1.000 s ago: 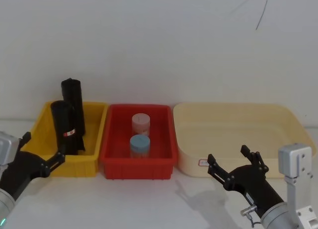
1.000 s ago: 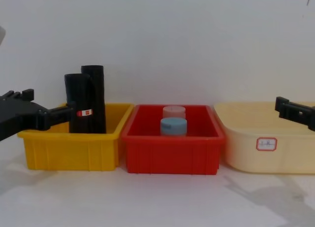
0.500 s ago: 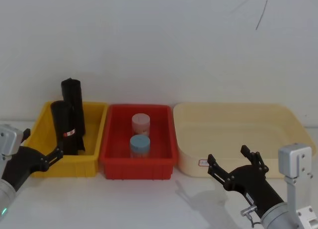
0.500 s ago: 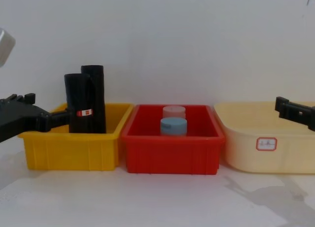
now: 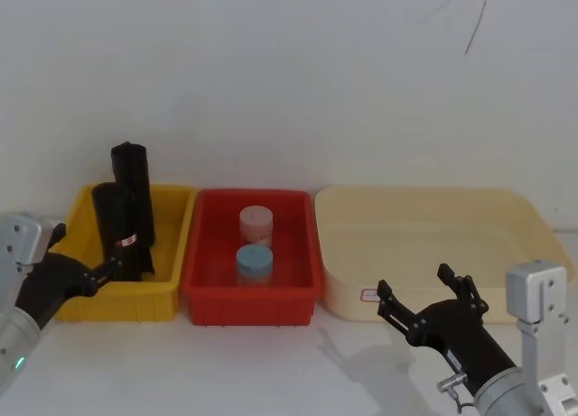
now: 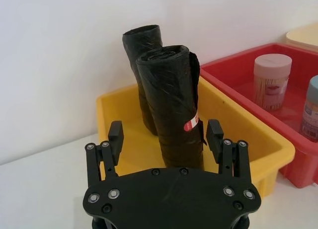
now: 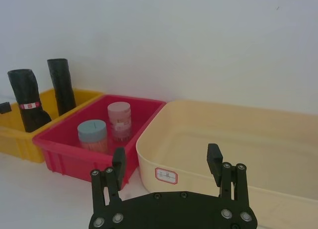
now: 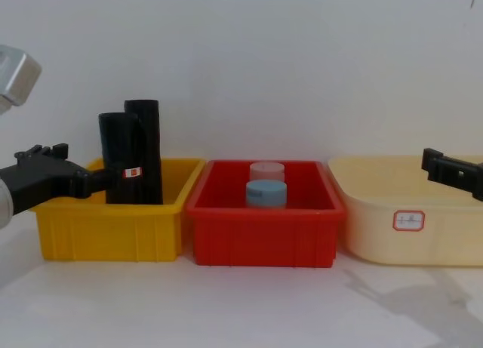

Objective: Pick up the garbage bag with the one hand and transfer it to the other hand.

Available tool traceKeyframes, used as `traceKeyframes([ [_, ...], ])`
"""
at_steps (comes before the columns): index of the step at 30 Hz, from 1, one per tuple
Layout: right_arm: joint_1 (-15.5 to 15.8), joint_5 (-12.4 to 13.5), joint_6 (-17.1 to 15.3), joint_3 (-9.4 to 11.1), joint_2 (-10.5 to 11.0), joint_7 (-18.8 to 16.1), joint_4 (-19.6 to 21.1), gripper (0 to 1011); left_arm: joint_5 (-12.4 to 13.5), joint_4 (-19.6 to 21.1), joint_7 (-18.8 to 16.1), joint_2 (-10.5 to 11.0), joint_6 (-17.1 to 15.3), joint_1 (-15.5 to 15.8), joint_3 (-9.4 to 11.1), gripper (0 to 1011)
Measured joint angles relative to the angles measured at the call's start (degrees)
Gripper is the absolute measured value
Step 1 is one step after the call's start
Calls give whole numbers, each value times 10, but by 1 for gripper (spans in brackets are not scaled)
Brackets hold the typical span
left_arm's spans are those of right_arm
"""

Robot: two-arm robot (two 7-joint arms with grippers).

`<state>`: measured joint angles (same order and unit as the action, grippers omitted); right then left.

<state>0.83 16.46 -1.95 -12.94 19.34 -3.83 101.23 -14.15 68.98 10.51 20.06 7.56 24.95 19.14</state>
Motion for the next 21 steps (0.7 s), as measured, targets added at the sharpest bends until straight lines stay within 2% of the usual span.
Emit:
traceKeyframes([
  [21, 0, 0, 0, 0, 0, 0, 0, 1000, -5, -105, 40, -42, 40, 70, -1, 1001],
])
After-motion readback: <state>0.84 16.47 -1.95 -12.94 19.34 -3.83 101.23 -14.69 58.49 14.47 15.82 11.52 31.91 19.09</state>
